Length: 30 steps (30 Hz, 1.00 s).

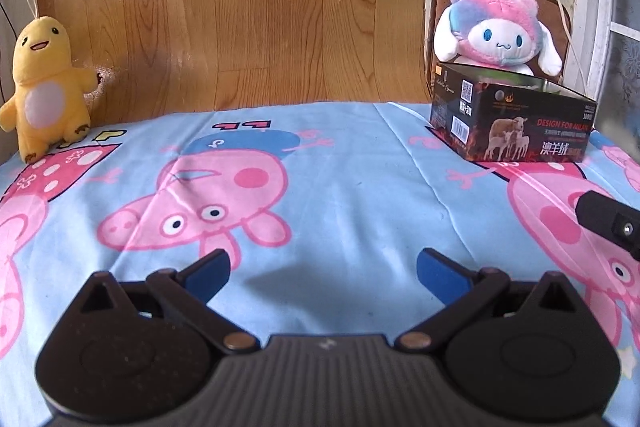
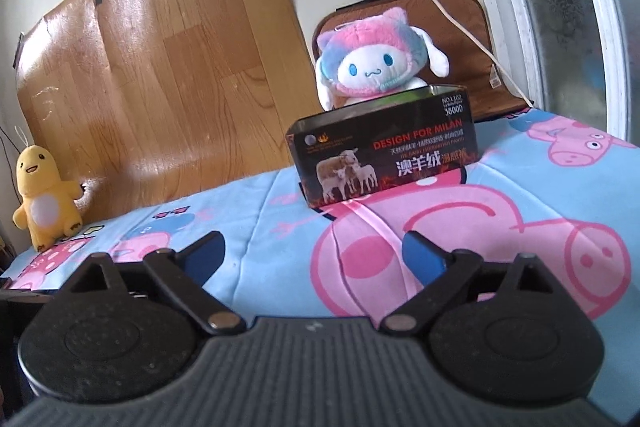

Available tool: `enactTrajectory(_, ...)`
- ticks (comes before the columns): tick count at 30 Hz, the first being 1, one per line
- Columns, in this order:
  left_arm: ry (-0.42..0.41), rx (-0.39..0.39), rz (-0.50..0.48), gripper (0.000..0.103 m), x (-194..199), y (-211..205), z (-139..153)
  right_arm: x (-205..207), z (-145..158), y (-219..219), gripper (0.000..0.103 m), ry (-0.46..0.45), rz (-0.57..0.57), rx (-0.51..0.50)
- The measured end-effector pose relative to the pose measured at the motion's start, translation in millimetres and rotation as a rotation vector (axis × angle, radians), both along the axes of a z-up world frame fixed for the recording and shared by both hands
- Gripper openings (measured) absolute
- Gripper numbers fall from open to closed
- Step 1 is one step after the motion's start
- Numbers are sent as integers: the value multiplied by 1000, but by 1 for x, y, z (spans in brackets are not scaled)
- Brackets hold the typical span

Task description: Organize snacks

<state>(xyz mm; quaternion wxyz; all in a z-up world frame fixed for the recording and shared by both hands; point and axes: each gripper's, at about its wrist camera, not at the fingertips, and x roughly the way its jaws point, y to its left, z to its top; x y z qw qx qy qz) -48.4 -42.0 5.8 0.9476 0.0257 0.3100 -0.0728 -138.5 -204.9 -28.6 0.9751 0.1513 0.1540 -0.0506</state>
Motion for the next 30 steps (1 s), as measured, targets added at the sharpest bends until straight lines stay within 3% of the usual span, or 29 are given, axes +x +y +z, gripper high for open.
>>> enactTrajectory(12,44,25,-24,103,9,-6,-8,6,-5,-7,97,13,-30,17)
enactTrajectory(30,7,92,-38,103,3,-17,-5,4,-9,-10,97,5,-28,60)
